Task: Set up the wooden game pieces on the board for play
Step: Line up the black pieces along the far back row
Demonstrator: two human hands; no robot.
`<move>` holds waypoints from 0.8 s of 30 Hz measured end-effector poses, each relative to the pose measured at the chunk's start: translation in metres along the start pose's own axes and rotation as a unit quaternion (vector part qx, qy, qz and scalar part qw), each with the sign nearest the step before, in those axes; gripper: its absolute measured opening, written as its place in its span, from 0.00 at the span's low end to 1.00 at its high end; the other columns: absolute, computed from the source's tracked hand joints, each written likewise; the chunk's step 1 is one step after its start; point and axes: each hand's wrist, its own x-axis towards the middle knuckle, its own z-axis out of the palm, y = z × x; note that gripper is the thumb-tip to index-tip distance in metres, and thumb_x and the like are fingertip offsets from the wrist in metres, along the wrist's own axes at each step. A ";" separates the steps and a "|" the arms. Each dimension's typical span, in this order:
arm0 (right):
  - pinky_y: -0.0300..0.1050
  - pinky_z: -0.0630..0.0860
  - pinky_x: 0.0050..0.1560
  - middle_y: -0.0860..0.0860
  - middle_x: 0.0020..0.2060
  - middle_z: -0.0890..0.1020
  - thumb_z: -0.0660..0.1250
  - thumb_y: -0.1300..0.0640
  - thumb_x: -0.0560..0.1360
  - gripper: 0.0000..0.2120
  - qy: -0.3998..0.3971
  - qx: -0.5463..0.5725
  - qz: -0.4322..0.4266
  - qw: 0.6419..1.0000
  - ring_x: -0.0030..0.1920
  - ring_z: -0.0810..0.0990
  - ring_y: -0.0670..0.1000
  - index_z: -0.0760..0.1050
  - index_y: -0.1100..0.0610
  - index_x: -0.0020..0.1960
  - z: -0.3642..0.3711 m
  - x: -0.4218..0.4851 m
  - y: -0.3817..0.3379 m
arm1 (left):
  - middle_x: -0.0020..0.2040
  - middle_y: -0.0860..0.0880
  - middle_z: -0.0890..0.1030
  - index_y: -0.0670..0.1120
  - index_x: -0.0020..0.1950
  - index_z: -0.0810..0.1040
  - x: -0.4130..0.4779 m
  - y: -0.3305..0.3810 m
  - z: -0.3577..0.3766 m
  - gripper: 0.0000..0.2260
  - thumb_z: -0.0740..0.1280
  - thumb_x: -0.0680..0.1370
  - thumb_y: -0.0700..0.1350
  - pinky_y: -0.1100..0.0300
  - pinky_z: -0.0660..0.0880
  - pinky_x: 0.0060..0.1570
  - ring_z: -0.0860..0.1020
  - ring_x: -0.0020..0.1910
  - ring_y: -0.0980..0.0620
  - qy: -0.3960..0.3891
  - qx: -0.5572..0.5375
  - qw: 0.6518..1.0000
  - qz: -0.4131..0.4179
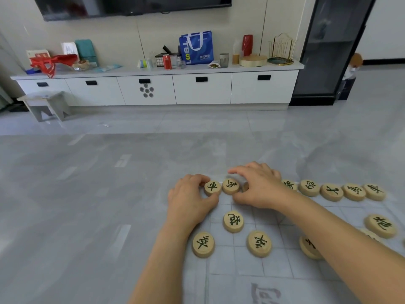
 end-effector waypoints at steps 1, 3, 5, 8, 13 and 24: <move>0.48 0.57 0.56 0.47 0.60 0.68 0.68 0.41 0.66 0.29 0.002 -0.011 0.006 1.000 0.65 0.63 0.52 0.65 0.41 0.65 -0.001 0.000 0.000 | 0.50 0.59 0.75 0.56 0.56 0.76 0.000 0.000 0.000 0.15 0.69 0.70 0.57 0.58 0.66 0.56 0.72 0.56 0.55 0.003 0.000 1.000 0.001; 0.48 0.58 0.54 0.47 0.58 0.69 0.68 0.35 0.64 0.29 0.015 -0.035 0.019 0.999 0.62 0.64 0.52 0.68 0.44 0.61 -0.001 0.000 -0.001 | 0.49 0.60 0.73 0.55 0.59 0.75 -0.001 0.000 0.000 0.18 0.69 0.70 0.56 0.58 0.64 0.56 0.71 0.57 0.55 0.002 0.007 1.000 0.006; 0.47 0.58 0.53 0.46 0.56 0.70 0.66 0.33 0.65 0.25 0.024 -0.035 0.021 0.999 0.61 0.65 0.51 0.70 0.44 0.56 0.001 0.000 -0.001 | 0.49 0.60 0.72 0.55 0.60 0.74 -0.001 0.001 0.000 0.19 0.69 0.70 0.55 0.58 0.64 0.56 0.71 0.57 0.54 0.001 0.013 1.000 0.013; 0.47 0.57 0.53 0.46 0.57 0.69 0.66 0.40 0.68 0.19 0.004 0.002 0.010 1.000 0.62 0.65 0.52 0.70 0.39 0.58 0.001 0.000 0.001 | 0.49 0.59 0.73 0.56 0.56 0.75 -0.001 0.002 0.000 0.15 0.68 0.70 0.53 0.58 0.65 0.54 0.72 0.56 0.53 0.004 0.013 1.000 0.013; 0.47 0.57 0.52 0.46 0.58 0.69 0.66 0.32 0.64 0.28 0.018 -0.024 0.024 0.999 0.61 0.65 0.52 0.68 0.44 0.59 0.002 -0.001 0.000 | 0.48 0.60 0.74 0.57 0.54 0.76 0.000 0.000 0.001 0.13 0.69 0.70 0.55 0.55 0.67 0.56 0.72 0.54 0.54 0.007 0.008 1.000 0.009; 0.47 0.57 0.53 0.45 0.55 0.70 0.67 0.35 0.66 0.21 0.012 -0.003 0.010 1.000 0.59 0.66 0.50 0.70 0.44 0.54 0.004 -0.001 -0.001 | 0.51 0.58 0.75 0.54 0.58 0.75 0.000 0.001 0.002 0.18 0.69 0.69 0.55 0.54 0.68 0.58 0.72 0.56 0.54 0.009 0.009 1.000 0.006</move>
